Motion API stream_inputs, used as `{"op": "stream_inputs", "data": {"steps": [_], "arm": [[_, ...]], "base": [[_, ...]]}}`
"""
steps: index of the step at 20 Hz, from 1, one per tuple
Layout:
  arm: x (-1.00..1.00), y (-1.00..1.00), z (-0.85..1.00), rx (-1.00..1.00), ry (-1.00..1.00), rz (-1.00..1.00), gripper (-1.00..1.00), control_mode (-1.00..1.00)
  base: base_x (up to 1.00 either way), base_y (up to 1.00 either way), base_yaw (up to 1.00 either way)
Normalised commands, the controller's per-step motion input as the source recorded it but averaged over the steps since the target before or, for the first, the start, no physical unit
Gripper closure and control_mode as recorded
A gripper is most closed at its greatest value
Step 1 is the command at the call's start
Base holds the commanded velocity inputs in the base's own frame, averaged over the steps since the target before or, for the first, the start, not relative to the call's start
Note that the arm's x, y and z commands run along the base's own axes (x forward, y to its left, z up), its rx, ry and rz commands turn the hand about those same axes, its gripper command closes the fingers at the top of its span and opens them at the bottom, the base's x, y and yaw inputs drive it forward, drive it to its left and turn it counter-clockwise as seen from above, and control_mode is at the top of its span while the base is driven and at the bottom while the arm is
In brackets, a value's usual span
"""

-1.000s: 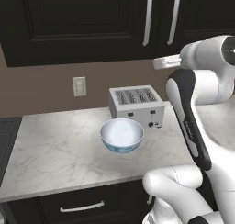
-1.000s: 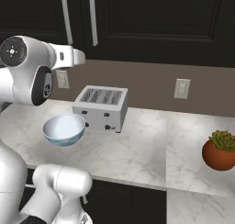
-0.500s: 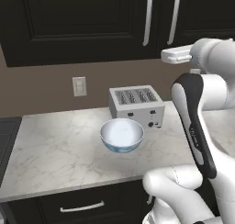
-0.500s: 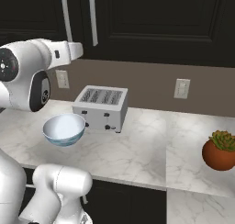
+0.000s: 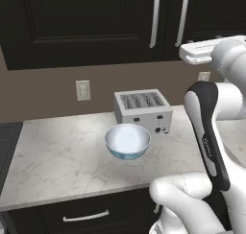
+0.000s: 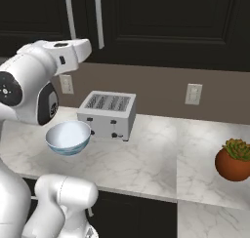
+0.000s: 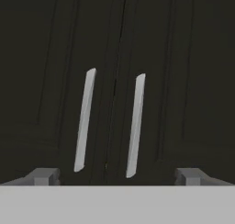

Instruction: Open the cabinet. Pick the tangerine and mango from the cabinet and place them into the bowl. Then close the cabinet.

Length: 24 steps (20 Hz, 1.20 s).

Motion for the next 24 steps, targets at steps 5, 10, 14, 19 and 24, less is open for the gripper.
{"op": "stream_inputs", "data": {"steps": [5,10,14,19,24], "arm": [[-0.02,-0.02,0.03,0.0,-0.07,-0.01,-1.0,-1.0],[0.0,-0.01,0.0,0.0,0.0,0.0,-1.0,-1.0],[0.03,-0.19,0.0,0.01,0.0,0.0,-1.0,-1.0],[0.28,-0.19,0.0,0.01,0.0,0.0,-1.0,-1.0],[0.58,-0.03,0.0,0.0,0.0,0.0,-1.0,-1.0]], "base": [[0.0,0.0,0.0],[0.0,0.0,0.0],[0.0,0.0,0.0],[0.0,0.0,0.0],[0.0,0.0,0.0]]}}
